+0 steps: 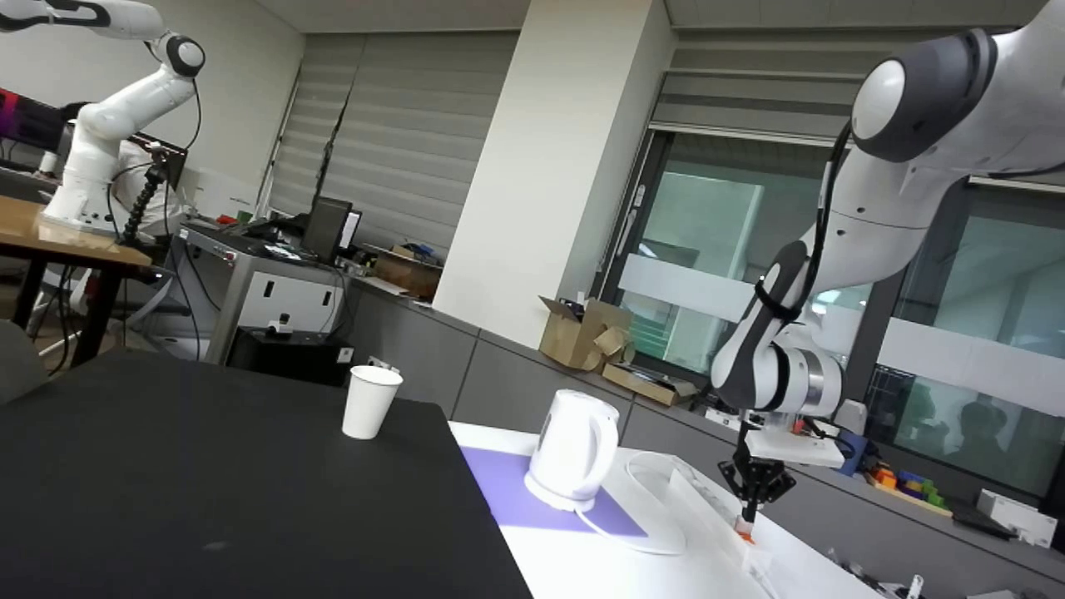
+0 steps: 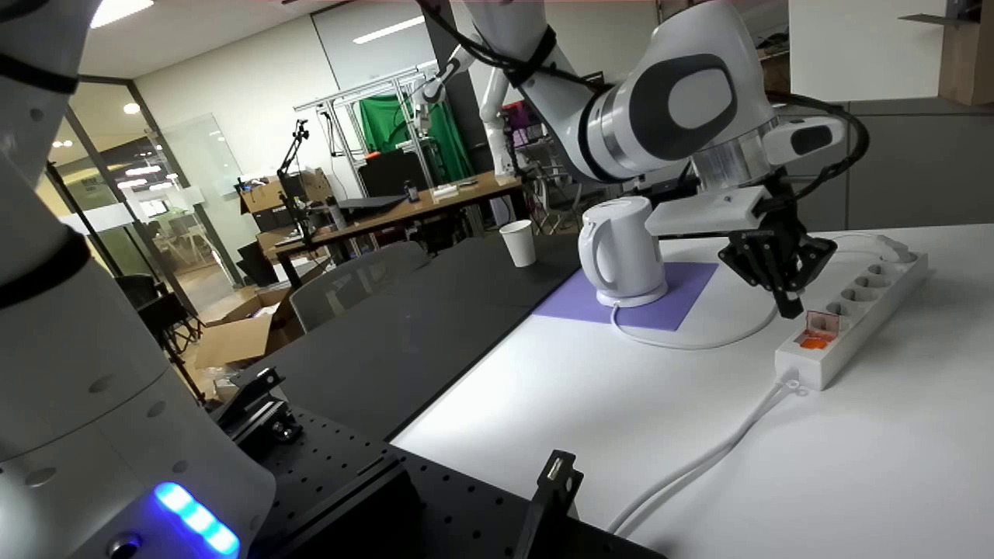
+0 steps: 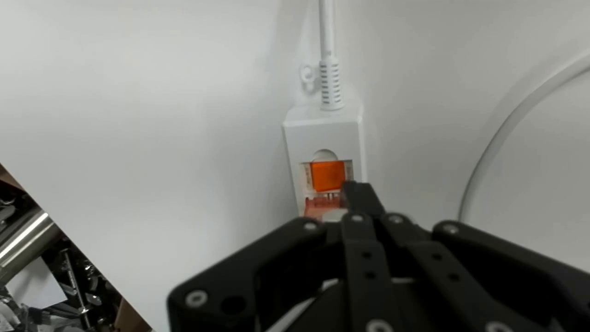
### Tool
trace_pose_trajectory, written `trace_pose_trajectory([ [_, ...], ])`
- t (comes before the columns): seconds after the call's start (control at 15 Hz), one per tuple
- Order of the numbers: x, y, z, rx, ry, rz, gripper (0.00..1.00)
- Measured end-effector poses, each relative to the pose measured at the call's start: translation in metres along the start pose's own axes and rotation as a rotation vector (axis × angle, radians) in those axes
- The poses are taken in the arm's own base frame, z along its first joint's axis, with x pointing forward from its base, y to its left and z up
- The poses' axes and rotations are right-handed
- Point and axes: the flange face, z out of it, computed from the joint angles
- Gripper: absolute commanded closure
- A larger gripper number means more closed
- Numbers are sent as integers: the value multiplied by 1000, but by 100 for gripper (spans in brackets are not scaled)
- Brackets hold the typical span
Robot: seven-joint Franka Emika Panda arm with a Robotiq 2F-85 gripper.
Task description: Turn on the extension cord switch
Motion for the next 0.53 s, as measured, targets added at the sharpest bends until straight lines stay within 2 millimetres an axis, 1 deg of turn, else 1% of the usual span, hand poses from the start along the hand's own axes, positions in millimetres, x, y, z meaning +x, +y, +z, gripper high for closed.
trace_pose_trajectory([
  [0.27, 6, 10, 17, -11, -26, 10, 100],
  [0.53, 11, 13, 26, -16, -37, 12, 100],
])
